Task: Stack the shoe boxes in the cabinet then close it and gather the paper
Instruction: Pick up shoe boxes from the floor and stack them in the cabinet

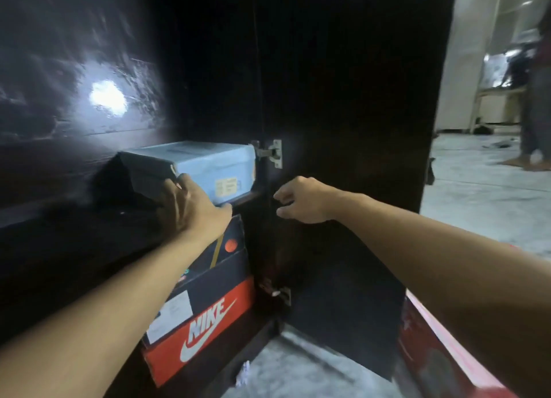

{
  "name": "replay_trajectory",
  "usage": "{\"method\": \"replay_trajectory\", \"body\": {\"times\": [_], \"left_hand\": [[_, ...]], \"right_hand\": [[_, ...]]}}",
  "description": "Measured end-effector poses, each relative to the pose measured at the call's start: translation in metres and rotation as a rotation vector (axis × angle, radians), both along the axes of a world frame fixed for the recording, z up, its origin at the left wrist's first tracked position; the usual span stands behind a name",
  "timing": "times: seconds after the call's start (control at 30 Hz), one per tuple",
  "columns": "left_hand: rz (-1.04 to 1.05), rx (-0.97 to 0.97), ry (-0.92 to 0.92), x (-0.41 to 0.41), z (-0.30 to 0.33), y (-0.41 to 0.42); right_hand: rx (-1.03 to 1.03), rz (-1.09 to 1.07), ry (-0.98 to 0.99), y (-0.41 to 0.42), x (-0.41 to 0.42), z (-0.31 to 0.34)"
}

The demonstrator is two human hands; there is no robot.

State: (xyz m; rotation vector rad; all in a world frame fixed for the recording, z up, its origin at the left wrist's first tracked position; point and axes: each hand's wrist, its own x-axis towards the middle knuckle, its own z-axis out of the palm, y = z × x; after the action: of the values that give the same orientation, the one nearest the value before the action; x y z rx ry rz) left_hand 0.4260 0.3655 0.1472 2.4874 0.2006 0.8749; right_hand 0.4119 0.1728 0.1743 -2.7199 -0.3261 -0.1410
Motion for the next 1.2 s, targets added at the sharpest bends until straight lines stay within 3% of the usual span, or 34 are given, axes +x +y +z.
{"method": "replay_trajectory", "body": {"times": [0.07,0.23,0.37,0.6,0.77,0.9,1.2], "left_hand": [[-0.098,0.014,0.151,-0.011,-0.002,-0.023],[-0.572,-0.018,0.563,-0.054,-0.016,-0.098],[-0.813,0.099,0.864,-0.092,-0.042,-0.168],[-1.106,0.227,1.010,-0.156,-0.126,-0.279],[-1.161,0.180,1.121,-0.191,-0.205,-0.337],[-1.148,0.322,1.135,-0.213,-0.259,-0.366],[-1.052,0.115,1.233,-0.244,-0.329,-0.423]], "right_hand": [[0.012,-0.044,0.053,-0.028,-0.026,0.000],[-0.030,-0.208,0.156,-0.112,-0.087,-0.020],[-0.037,-0.331,0.250,-0.183,-0.146,-0.046],[-0.031,-0.517,0.421,-0.281,-0.234,-0.119],[0.029,-0.676,0.520,-0.343,-0.280,-0.193],[-0.041,-0.734,0.626,-0.373,-0.309,-0.248],[0.136,-1.003,0.693,-0.413,-0.340,-0.344]]}}
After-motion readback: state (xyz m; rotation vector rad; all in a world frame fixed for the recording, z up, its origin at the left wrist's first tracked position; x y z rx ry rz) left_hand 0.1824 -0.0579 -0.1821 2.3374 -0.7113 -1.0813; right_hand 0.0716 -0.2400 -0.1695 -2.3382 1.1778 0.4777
